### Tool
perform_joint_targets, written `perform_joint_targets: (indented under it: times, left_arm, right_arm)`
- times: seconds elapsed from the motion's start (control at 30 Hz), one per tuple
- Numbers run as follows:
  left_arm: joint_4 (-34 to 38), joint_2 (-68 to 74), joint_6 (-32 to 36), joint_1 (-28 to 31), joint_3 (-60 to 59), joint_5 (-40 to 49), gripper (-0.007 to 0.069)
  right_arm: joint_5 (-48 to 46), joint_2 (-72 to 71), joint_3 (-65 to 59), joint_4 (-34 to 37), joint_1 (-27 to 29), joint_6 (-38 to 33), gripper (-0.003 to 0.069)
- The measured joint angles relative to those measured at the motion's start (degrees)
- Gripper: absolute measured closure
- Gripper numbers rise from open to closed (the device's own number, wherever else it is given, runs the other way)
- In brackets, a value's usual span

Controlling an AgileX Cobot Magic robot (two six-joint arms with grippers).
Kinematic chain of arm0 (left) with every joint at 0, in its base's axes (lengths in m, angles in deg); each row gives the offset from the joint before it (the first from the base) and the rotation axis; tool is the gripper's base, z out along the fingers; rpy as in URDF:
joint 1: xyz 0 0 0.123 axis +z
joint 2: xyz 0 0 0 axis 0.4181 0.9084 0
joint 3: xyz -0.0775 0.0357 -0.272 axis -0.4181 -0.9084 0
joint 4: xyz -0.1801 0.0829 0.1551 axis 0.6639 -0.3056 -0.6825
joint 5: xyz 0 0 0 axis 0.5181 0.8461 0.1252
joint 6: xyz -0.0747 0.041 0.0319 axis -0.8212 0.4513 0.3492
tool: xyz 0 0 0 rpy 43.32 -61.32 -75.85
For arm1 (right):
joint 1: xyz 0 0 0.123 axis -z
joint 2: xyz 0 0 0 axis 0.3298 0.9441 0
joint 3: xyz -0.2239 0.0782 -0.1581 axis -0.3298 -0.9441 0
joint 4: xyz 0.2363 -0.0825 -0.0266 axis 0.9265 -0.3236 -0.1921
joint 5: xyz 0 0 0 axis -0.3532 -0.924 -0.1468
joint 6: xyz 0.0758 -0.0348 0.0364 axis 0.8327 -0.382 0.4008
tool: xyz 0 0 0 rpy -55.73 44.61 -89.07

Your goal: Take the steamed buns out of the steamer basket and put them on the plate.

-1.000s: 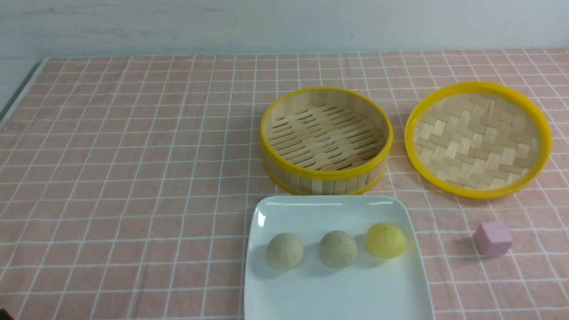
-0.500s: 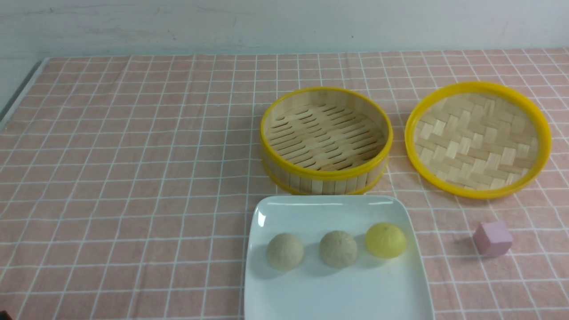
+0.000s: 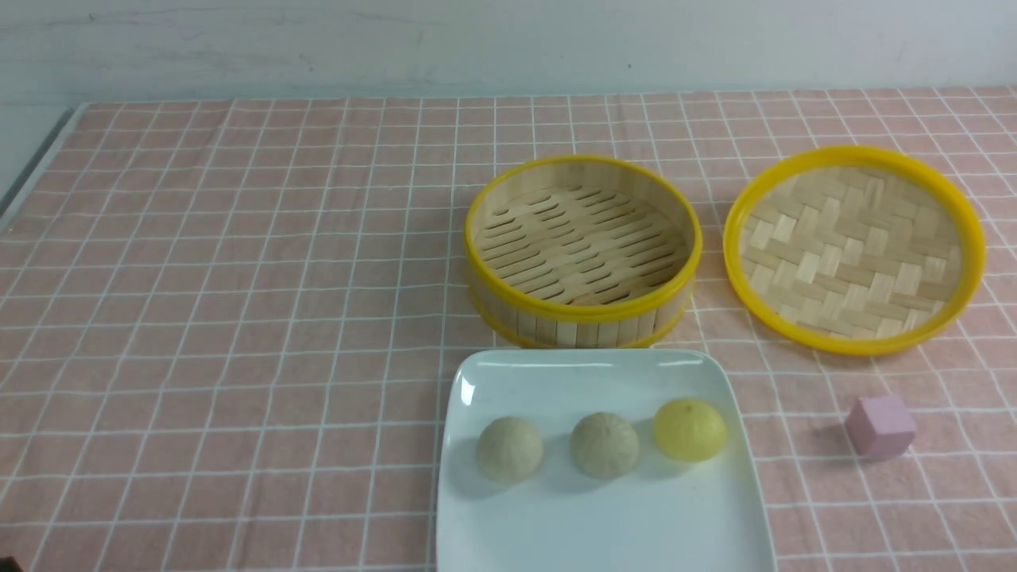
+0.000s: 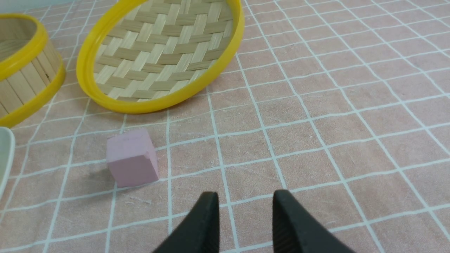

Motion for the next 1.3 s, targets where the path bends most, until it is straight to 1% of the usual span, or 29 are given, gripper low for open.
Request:
perform_joint_targets:
  times: [0.13, 0.3, 1.3]
  left_arm:
    - [2.56, 0.0, 3.81, 0.0, 0.0, 0.0, 0.0298]
    - [4.81, 0.0, 6.93, 0.0, 0.05, -0.05, 0.0298]
    - [5.26, 0.0, 7.58, 0.0, 0.05, -0.05, 0.0298]
  right_arm:
    - [0.0, 0.0, 0.0, 0.0, 0.0, 0.0, 0.0419]
    - [0.0, 0.0, 0.0, 0.0, 0.0, 0.0, 0.0419]
    - [0.0, 0.0, 0.0, 0.0, 0.0, 0.0, 0.0419]
